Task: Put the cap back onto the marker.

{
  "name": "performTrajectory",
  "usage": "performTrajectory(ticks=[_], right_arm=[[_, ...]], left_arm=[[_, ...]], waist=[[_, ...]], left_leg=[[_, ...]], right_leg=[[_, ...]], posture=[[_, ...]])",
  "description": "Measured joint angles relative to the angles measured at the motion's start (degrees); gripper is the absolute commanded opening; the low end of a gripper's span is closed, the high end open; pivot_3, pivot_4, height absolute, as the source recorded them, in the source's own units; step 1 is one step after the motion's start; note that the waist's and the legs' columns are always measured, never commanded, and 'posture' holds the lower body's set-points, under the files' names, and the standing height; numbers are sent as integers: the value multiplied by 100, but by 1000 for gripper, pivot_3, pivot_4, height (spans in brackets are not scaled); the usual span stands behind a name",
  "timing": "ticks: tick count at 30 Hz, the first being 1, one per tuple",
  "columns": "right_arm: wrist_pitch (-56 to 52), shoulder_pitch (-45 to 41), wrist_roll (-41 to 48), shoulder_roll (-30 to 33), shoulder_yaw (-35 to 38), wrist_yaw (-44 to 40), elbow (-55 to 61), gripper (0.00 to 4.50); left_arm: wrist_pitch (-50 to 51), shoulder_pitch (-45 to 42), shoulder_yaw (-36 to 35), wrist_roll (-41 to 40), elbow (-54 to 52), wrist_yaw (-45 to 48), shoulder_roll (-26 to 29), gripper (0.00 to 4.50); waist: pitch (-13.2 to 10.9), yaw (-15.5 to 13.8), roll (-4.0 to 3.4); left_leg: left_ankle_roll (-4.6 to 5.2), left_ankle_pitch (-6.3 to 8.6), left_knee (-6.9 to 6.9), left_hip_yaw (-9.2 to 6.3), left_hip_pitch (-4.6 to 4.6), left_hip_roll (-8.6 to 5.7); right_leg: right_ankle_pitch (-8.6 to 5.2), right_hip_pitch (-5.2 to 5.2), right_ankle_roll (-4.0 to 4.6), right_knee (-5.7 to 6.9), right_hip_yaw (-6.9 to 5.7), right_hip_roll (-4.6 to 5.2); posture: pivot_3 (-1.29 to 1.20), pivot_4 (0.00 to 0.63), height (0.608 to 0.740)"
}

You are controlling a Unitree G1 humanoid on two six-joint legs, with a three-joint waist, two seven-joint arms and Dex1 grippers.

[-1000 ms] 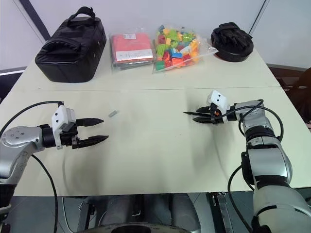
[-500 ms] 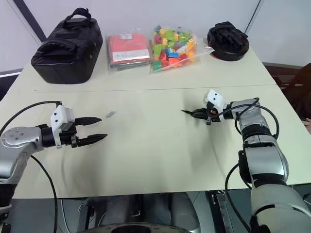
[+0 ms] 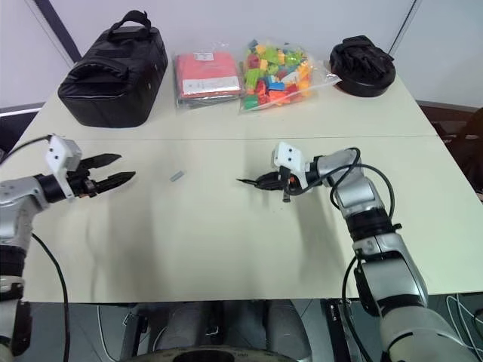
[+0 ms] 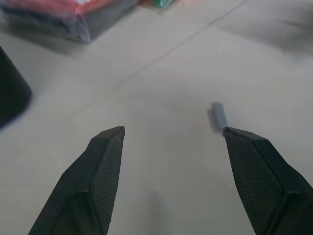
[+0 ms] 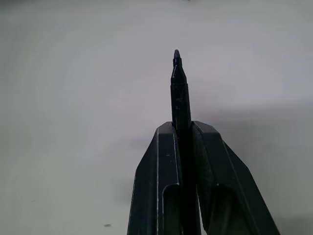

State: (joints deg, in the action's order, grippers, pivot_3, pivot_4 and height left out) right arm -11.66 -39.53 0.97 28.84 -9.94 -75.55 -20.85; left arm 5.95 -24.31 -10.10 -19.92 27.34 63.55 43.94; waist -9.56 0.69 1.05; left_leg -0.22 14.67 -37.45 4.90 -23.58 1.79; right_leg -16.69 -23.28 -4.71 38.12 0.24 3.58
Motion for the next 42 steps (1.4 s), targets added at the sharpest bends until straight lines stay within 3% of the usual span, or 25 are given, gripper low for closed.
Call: performTrajectory(ticks=[10,20,38,40,42], right_arm=[[-699,440,277,403,-34,246,1082,22],[-759,486,495,665,-33,362,1233,22],[-763,429,557,862,-35,367,1231,22],[-763,429,558,862,-35,380,1231,0],[-763,429,563,862,-35,403,1231,0]], left_arm=[[-563,-494,494,351,884,109,-964,3360],[-1406,-1066,637,732,2178,-25,-1237,3360],[-1788,-1329,604,884,2608,-128,-1605,3360],[-1815,-1329,604,914,2612,-128,-1610,2821],[-1857,-1329,603,931,2627,-128,-1626,1983]], waist=[[-1,22,2],[-1,2,3],[-1,-37,2],[-1,-36,2],[-1,-36,2]], left_leg=[[-1,0,-3,-8,-1,7],[0,0,-11,-14,-1,6],[4,2,-35,-35,-2,4],[4,3,-35,-36,-2,4],[5,3,-35,-37,-2,4]], right_leg=[[1,1,-1,1,-11,-7],[1,9,-2,1,-20,-11],[1,29,-3,2,-39,0],[1,30,-3,2,-39,1],[1,30,-3,2,-39,2]], posture=[[0,150,740],[0,150,740],[0,150,740],[0,150,740],[0,150,740]])
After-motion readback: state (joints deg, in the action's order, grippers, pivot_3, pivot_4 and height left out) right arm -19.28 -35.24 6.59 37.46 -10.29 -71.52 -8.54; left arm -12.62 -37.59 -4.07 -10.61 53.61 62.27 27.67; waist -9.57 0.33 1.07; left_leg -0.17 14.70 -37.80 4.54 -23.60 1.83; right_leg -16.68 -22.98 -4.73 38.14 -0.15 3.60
